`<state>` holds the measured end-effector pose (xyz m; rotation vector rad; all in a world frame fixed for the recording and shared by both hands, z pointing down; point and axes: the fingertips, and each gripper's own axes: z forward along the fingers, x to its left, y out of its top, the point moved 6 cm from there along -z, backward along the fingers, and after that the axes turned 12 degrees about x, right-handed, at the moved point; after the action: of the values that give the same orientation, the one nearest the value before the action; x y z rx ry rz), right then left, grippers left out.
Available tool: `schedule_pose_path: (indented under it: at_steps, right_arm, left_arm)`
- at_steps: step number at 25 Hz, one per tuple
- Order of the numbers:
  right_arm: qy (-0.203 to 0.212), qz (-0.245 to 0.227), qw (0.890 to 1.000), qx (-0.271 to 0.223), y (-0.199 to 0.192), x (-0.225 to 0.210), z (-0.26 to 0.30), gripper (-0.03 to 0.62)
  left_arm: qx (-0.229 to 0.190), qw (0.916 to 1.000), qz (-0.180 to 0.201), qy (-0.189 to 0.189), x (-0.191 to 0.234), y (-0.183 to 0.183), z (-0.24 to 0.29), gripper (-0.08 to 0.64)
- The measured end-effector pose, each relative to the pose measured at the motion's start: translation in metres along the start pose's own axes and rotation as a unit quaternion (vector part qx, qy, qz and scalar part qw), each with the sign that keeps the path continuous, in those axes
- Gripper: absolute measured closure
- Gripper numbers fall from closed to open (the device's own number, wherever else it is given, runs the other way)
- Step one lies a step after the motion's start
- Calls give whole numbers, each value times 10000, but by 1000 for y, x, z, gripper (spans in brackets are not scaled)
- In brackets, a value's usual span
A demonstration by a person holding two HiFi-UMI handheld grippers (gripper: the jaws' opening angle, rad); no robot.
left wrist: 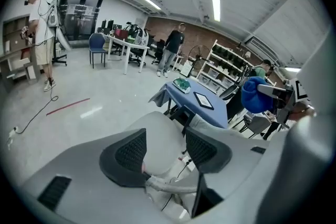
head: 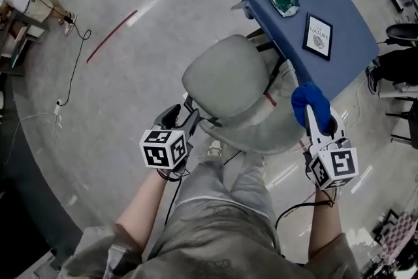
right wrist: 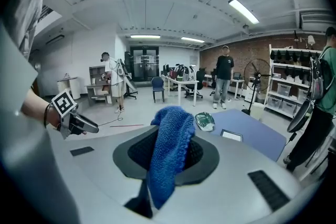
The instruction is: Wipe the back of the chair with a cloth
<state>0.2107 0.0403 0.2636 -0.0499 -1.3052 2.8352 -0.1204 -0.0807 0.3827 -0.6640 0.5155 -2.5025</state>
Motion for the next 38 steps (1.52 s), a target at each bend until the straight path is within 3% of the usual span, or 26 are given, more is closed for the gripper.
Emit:
schedule_pose_path:
  at_steps: [8,14,18,26,32,36,38]
  right_arm:
    - [510,-502,9962,491,-20,-44,64,509]
    - [864,-934,9874,943,-29,-74,112,511]
    - [1024,-1299,9789,1202,-38,-92,149,511]
    - [1255,-2079,9509,1918,-65,-117,222,511]
    - [1371,-2358,9323,2377,-96,-129,267,511]
    - [1353,-2734,9146,2653,-118,-132,284,511]
    - [1459,-2857,9005,2934,-128,-130,288,511]
  left_arm:
    - [414,9956,-677,503,16,-35,49,307]
    - [466,9838,-1552,765,25,-65,72,307]
    - [721,9774,-1811,815,29,-88,95,299]
    - [1141,9639,-2293,725,28,-122,144,288]
    - [1422,9546,-2485,825,34,-142,164,288]
    - [1506,9513,-2580,765,33,-154,176,288]
    - [1559,9498,-2608,746,33,-157,181,290]
